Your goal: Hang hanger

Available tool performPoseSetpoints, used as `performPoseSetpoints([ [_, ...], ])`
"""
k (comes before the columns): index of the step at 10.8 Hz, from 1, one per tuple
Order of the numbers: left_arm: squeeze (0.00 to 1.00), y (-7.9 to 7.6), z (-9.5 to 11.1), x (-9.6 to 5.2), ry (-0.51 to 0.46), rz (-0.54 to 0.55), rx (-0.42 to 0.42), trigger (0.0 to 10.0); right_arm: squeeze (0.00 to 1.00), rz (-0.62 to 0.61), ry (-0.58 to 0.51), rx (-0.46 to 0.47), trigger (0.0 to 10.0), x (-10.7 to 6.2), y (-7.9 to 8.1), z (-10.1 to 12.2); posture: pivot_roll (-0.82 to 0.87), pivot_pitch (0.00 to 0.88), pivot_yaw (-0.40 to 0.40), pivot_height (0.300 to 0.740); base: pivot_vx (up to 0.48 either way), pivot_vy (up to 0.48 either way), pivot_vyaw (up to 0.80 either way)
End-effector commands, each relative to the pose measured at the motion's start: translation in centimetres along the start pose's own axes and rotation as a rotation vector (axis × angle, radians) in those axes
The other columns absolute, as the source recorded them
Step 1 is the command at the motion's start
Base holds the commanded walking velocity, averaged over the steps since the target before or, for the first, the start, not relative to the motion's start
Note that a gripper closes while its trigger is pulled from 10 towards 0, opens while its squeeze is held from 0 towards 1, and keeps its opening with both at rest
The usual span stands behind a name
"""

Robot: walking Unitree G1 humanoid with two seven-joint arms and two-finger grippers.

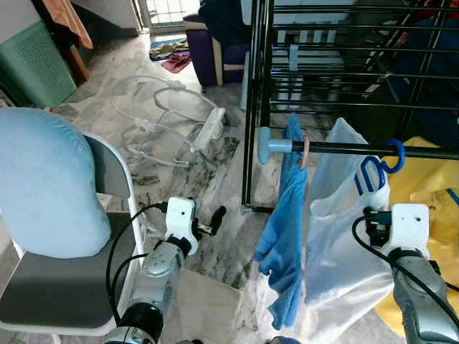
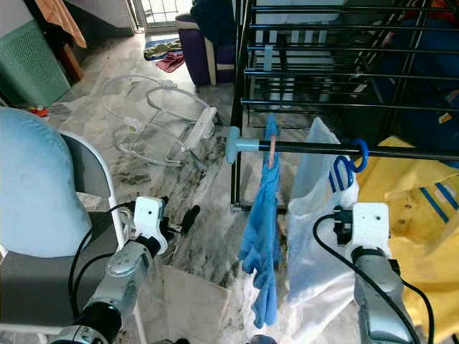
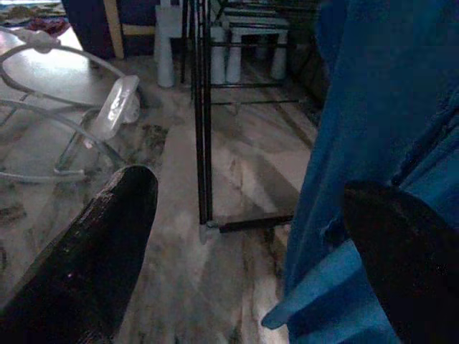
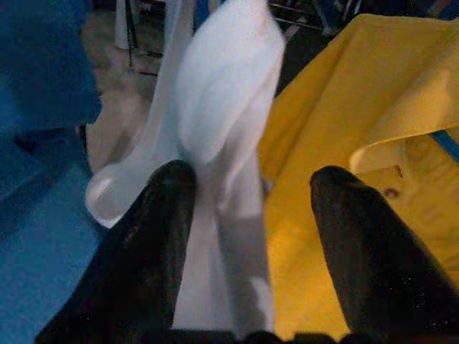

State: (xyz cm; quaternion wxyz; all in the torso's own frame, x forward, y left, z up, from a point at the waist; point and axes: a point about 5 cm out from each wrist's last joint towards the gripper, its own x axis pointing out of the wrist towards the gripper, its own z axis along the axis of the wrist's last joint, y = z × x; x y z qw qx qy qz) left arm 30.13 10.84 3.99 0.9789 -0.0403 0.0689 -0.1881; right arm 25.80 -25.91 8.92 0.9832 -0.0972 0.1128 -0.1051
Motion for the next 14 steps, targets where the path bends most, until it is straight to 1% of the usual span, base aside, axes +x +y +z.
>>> performPoseSetpoints([
  [1,0.00,0.3,-0.3,-0.1,0.020,0.012,0.014,10.0,0.00,0.008,0.011,0.031,0.0,-0.1,0.1,-0.2,-0.25,0.099,0.069,0.740,0.000,0.000,0.00],
  [5,0.00,0.2,-0.5,-0.1,0.033,0.010,0.019,10.0,0.00,0.024,0.043,0.065,0.0,-0.3,0.2,-0.7,-0.25,0.097,0.073,0.740,0.000,0.000,0.00],
  [7,0.00,0.2,-0.6,-0.1,0.040,0.013,0.024,10.0,0.00,0.065,0.066,0.095,0.0,-0.4,0.7,-1.0,-0.25,0.094,0.071,0.740,0.000,0.000,0.00],
  [10,0.00,0.2,-0.7,0.0,0.046,0.014,0.023,10.0,0.00,0.078,0.079,0.118,0.0,-0.3,0.9,-1.1,-0.25,0.088,0.073,0.740,0.000,0.000,0.00],
  [12,0.00,-0.1,-0.8,-0.1,0.044,-0.047,-0.015,10.0,0.00,0.076,0.089,0.116,0.0,-0.3,0.8,-1.3,-0.25,0.085,0.073,0.740,0.000,0.000,0.00],
  [14,0.00,0.0,-0.8,-0.2,0.045,-0.057,-0.012,10.0,0.00,0.074,0.095,0.117,0.0,-0.3,0.8,-1.5,-0.25,0.084,0.075,0.740,0.000,0.000,0.00],
])
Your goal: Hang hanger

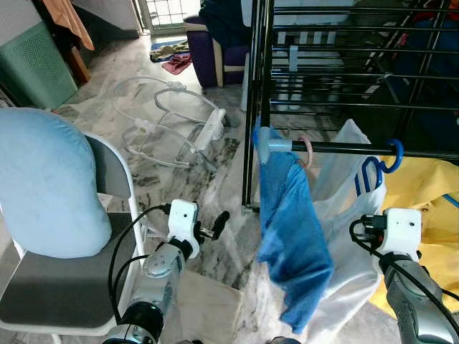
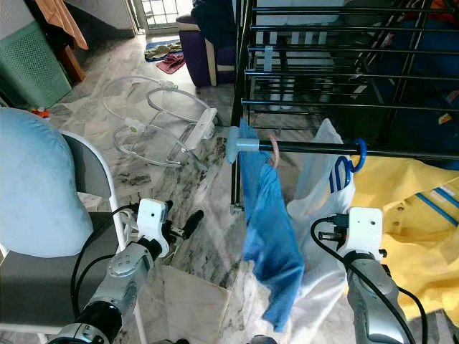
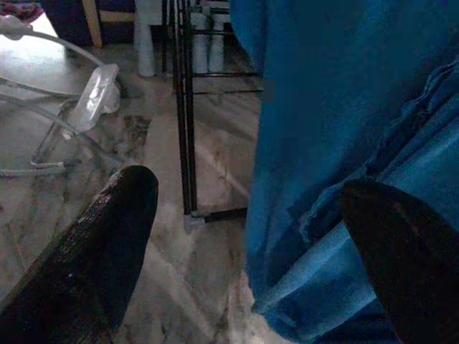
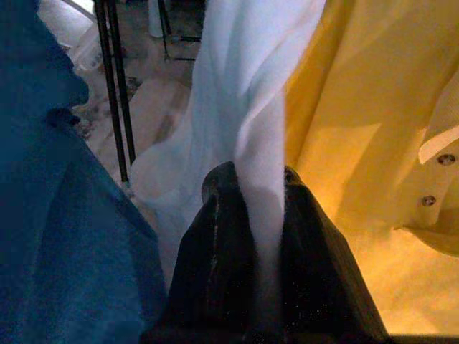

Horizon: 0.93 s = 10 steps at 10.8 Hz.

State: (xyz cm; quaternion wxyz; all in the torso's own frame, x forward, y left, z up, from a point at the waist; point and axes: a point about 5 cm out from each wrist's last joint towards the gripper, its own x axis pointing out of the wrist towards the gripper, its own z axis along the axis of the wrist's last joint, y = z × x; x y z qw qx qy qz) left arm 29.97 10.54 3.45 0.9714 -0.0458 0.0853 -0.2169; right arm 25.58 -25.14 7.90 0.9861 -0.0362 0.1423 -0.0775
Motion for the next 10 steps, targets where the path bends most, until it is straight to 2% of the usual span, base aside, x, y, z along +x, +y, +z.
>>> performPoseSetpoints([
  [1,0.00,0.3,-0.3,-0.3,0.013,0.005,0.004,10.0,0.00,-0.005,0.028,0.011,0.0,-0.1,-0.2,-0.7,-0.25,0.084,0.075,0.740,0.000,0.000,0.00],
  [2,0.00,0.4,-0.4,-0.4,0.016,0.004,0.007,10.0,0.00,-0.034,-0.020,0.017,0.0,-0.3,-0.2,0.0,-0.25,0.079,0.076,0.740,0.000,0.000,0.00],
  [3,0.00,0.5,-0.6,-0.6,0.020,0.008,0.015,10.0,0.00,-0.062,-0.139,0.021,0.0,-0.7,0.1,1.8,-0.25,0.075,0.073,0.740,0.000,0.000,0.00],
  [4,0.00,0.6,-0.8,-0.8,0.029,0.024,0.028,10.0,0.00,-0.059,-0.212,0.010,0.0,-1.1,0.7,3.0,-0.25,0.064,0.072,0.740,0.000,0.000,0.00],
  [6,0.00,0.8,-1.2,-1.1,0.048,0.044,0.036,10.0,0.00,-0.044,-0.304,0.024,0.0,-2.1,1.9,4.3,-0.24,0.041,0.069,0.740,0.000,0.000,0.00],
  [7,0.00,0.9,-1.3,-1.0,0.058,0.058,0.031,10.0,0.00,-0.023,-0.338,0.024,2.0,-2.7,2.7,4.7,-0.24,0.021,0.072,0.740,0.000,0.000,0.00],
  [8,0.00,1.1,-1.3,-1.0,0.066,0.089,0.042,10.0,0.00,-0.005,-0.347,0.016,5.2,-3.1,3.4,4.6,-0.24,0.002,0.073,0.740,0.000,0.000,0.00],
  [9,0.00,1.1,-1.6,-0.9,0.090,0.111,0.054,10.0,0.00,0.002,-0.300,0.015,10.0,-3.1,3.5,3.3,-0.24,0.000,0.072,0.740,0.000,0.000,0.00],
  [10,0.00,0.9,-1.9,-1.0,0.097,0.108,0.059,10.0,0.00,-0.001,-0.255,0.005,10.0,-3.3,3.5,1.9,-0.25,0.000,0.071,0.740,0.000,0.000,0.00],
])
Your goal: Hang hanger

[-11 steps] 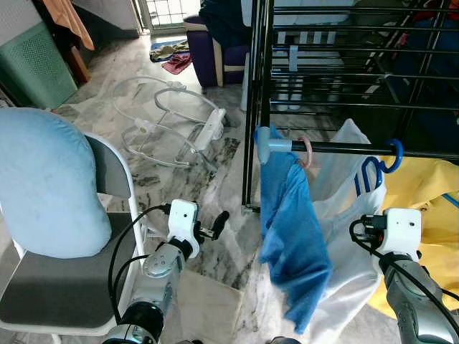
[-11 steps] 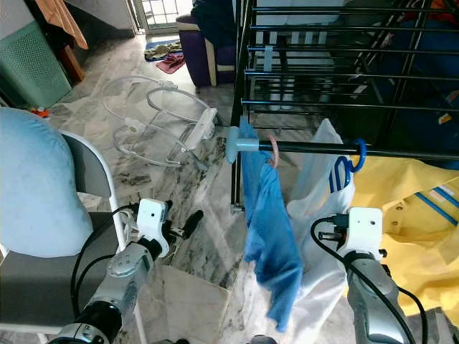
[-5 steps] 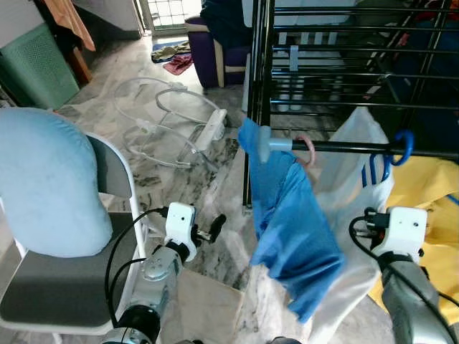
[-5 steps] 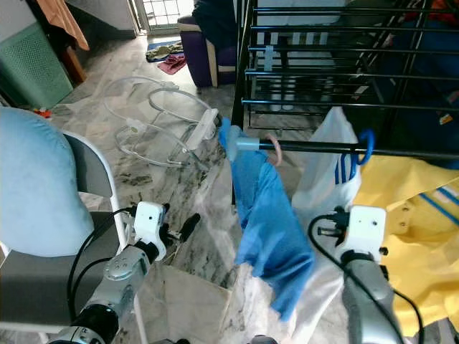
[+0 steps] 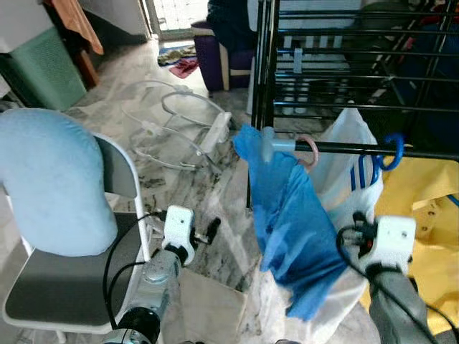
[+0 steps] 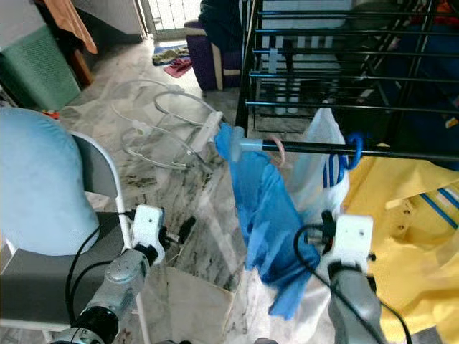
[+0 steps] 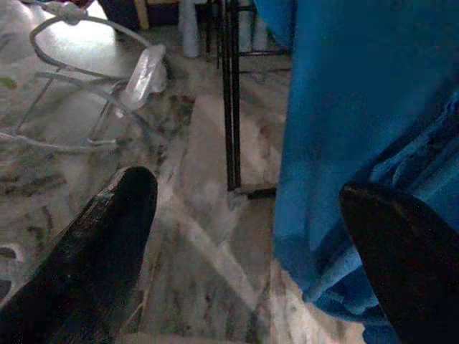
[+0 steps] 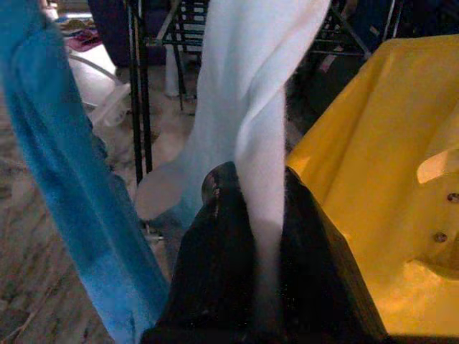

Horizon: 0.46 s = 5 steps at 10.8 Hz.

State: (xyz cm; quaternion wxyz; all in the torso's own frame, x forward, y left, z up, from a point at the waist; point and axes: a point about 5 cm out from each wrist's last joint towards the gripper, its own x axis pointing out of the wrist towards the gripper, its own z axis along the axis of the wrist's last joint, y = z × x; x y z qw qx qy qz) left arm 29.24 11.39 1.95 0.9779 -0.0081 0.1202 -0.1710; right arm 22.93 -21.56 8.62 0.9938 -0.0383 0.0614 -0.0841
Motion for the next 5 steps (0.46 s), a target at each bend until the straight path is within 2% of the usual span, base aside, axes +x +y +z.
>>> performPoseSetpoints([
  [1,0.00,0.1,-0.5,-0.3,0.018,0.005,0.009,10.0,0.00,0.014,-0.068,-0.002,10.0,-0.1,0.3,0.9,-0.25,0.000,0.070,0.740,0.000,0.000,0.00],
  [2,0.00,0.0,-0.6,-0.3,0.026,0.009,0.012,10.0,0.00,0.009,-0.044,-0.008,10.0,-0.6,0.2,0.3,-0.26,0.000,0.069,0.740,0.000,0.000,0.00],
  [3,0.00,0.2,-1.0,-0.6,0.040,0.003,0.029,10.0,0.00,-0.006,-0.008,-0.009,10.0,-1.1,0.4,-0.8,-0.25,0.000,0.051,0.740,-0.266,0.000,0.00],
  [5,0.00,1.4,-0.9,-0.6,0.048,0.051,0.032,10.0,0.00,-0.023,0.029,-0.006,10.0,-1.0,0.9,-1.9,-0.22,0.000,0.049,0.740,-0.292,0.000,0.00],
])
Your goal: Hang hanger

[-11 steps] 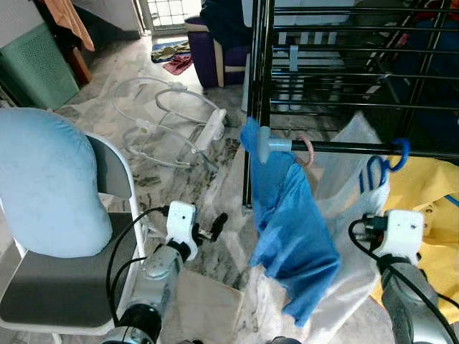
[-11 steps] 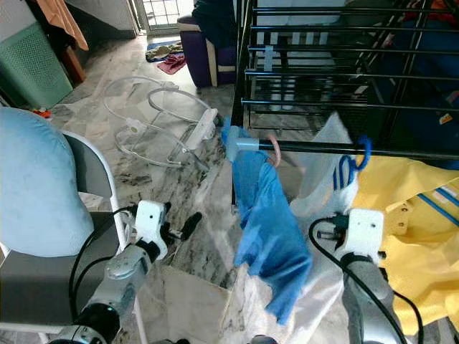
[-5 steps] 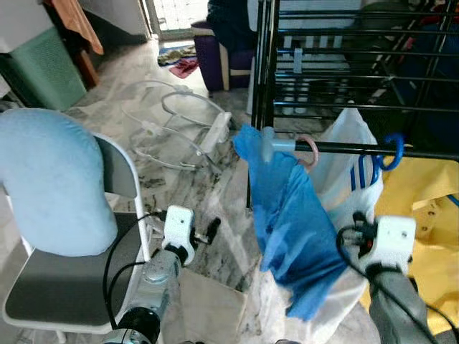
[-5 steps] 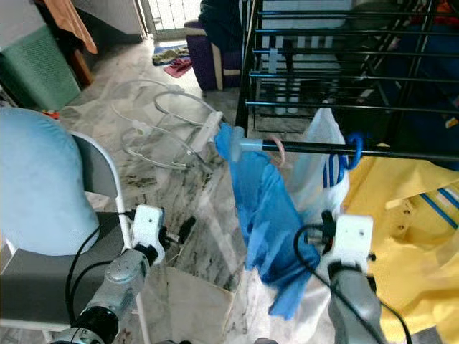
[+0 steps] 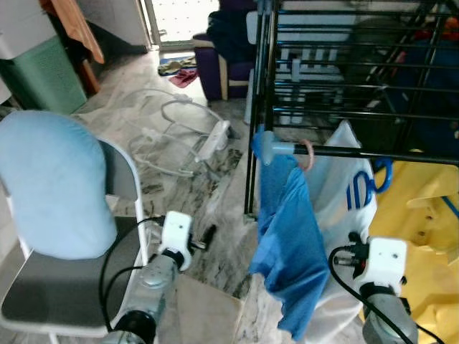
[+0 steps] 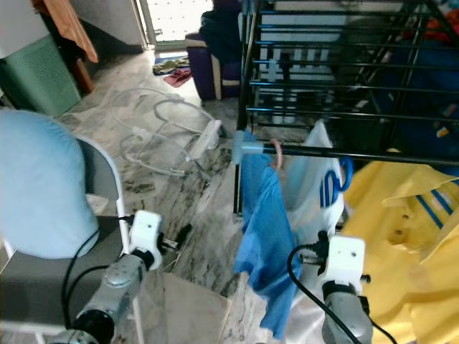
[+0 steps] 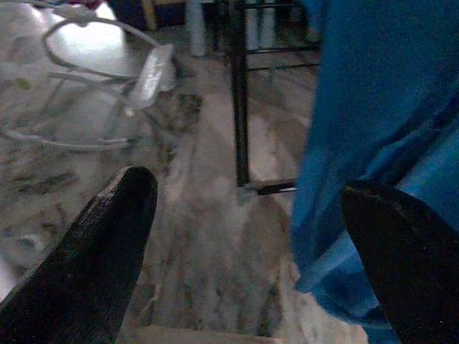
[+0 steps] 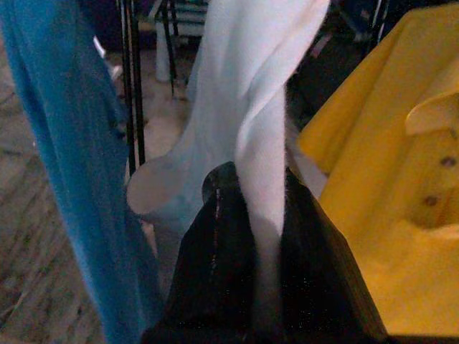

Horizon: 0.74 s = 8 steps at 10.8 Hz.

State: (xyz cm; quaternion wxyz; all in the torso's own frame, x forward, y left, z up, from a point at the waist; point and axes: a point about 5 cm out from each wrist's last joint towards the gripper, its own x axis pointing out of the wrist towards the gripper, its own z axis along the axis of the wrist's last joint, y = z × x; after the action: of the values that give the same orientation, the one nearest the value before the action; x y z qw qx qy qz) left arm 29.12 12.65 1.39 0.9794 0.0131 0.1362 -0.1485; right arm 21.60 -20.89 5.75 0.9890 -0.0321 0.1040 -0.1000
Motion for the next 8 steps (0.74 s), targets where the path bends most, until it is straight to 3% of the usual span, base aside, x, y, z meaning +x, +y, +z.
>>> performPoseSetpoints([
  [1,0.00,0.4,0.5,0.2,-0.009,0.028,-0.007,10.0,0.00,-0.007,-0.021,0.033,10.0,0.4,0.3,0.3,-0.20,0.000,0.065,0.740,-0.330,0.000,0.00],
  [4,0.00,0.6,0.8,0.2,-0.021,0.025,0.020,10.0,0.00,-0.023,0.043,0.077,10.0,0.9,0.2,-1.2,-0.18,0.000,0.076,0.740,-0.338,0.000,0.00],
  [6,0.00,-0.1,0.4,0.1,-0.023,0.028,0.008,10.0,0.00,-0.047,0.072,0.119,10.0,1.5,-0.2,-1.7,-0.16,0.018,0.054,0.740,-0.339,0.000,0.00],
  [8,0.00,0.3,1.0,0.4,-0.043,0.063,-0.003,10.0,0.00,0.002,0.083,0.097,10.0,2.3,0.8,-1.6,-0.14,0.040,0.032,0.740,-0.339,0.000,0.00],
])
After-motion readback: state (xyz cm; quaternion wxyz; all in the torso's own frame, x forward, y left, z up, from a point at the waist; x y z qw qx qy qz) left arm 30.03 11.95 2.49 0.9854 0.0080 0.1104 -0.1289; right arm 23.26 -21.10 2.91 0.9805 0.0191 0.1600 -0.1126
